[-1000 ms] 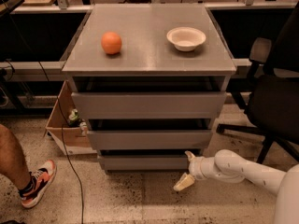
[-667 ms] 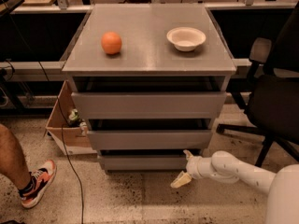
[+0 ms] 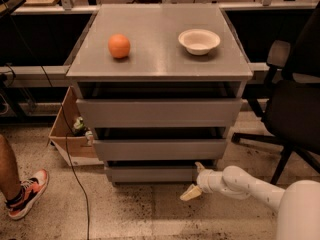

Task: Open bottom drawer

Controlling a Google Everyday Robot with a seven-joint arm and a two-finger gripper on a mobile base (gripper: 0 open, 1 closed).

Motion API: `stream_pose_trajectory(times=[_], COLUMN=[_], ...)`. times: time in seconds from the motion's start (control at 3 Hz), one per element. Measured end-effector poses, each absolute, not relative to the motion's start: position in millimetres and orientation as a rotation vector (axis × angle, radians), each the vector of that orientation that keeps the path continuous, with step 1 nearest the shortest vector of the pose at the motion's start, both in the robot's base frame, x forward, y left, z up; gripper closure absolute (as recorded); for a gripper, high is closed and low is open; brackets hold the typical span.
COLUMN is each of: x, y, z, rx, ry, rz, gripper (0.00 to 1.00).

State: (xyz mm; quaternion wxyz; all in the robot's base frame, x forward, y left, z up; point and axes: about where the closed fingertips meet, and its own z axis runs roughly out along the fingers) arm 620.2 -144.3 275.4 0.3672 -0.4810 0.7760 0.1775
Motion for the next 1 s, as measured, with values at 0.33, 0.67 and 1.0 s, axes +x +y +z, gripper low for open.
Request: stream_pose_trajectory(times=[0.33, 0.67, 1.0], x=[628.9, 644.8, 657.4], y=[-143.9, -146.2, -145.2], z=[263.6, 250.2, 232.0], rx=[-1.261, -1.313, -1.393], ry=[1.995, 1.977, 1.938], rz=[0.424, 0.356, 0.324], gripper=[0.00, 0.00, 0.00])
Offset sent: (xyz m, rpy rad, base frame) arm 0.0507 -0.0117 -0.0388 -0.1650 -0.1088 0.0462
